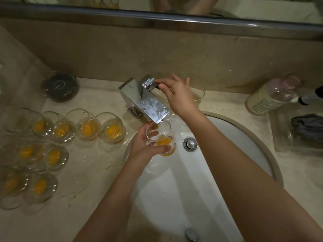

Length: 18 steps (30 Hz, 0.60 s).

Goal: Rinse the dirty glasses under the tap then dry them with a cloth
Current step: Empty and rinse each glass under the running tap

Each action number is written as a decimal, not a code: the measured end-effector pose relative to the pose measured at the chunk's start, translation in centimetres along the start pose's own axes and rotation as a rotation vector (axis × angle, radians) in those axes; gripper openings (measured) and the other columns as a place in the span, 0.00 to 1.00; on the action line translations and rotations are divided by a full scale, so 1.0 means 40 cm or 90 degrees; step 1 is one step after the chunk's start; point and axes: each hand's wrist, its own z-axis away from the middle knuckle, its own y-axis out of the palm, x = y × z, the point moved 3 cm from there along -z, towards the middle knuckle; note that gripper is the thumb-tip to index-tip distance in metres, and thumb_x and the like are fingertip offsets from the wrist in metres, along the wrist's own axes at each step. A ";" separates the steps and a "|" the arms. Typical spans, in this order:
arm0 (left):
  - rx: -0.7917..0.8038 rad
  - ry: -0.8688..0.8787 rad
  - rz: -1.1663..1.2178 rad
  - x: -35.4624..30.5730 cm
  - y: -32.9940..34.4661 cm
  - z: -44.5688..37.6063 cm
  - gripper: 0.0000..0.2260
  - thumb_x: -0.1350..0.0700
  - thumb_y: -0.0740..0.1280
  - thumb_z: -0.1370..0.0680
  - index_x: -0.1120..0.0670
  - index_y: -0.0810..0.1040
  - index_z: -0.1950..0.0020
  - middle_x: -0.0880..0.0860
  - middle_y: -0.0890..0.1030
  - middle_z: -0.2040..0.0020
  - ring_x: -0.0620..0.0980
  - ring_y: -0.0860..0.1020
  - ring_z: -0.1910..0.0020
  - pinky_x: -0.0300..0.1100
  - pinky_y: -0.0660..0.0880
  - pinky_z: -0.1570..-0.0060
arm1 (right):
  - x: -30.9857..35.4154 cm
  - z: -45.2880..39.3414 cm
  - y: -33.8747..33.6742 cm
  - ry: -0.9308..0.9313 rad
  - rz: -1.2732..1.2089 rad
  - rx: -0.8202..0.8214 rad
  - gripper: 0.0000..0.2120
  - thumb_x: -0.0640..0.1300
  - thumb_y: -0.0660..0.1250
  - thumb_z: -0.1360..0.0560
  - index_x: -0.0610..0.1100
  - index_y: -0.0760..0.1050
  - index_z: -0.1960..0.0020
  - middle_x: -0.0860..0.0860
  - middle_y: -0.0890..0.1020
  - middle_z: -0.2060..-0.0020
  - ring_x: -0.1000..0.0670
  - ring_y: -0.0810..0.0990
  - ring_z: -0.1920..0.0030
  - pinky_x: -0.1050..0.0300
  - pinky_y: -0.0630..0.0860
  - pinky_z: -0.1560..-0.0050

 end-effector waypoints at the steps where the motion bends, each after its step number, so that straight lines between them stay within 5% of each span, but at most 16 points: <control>1: 0.002 0.000 0.004 -0.001 0.002 -0.002 0.34 0.61 0.78 0.46 0.48 0.75 0.41 0.49 0.80 0.42 0.43 0.78 0.42 0.29 0.76 0.59 | -0.001 -0.002 0.000 0.002 0.000 0.001 0.15 0.46 0.57 0.17 0.47 0.76 0.34 0.49 0.80 0.37 0.45 0.57 0.23 0.49 0.36 0.26; 8: 0.001 -0.011 0.004 0.009 0.004 -0.013 0.34 0.60 0.78 0.46 0.47 0.75 0.42 0.48 0.80 0.43 0.38 0.80 0.47 0.32 0.77 0.56 | -0.001 -0.028 -0.002 0.018 0.029 0.011 0.15 0.44 0.55 0.16 0.47 0.76 0.34 0.49 0.81 0.39 0.45 0.57 0.23 0.46 0.38 0.26; 18: 0.003 -0.009 0.015 0.001 0.003 -0.012 0.33 0.62 0.77 0.46 0.50 0.75 0.42 0.51 0.80 0.46 0.43 0.79 0.47 0.29 0.75 0.59 | -0.002 -0.030 -0.007 0.048 0.027 0.030 0.16 0.45 0.56 0.16 0.46 0.75 0.33 0.48 0.79 0.36 0.46 0.59 0.23 0.48 0.41 0.25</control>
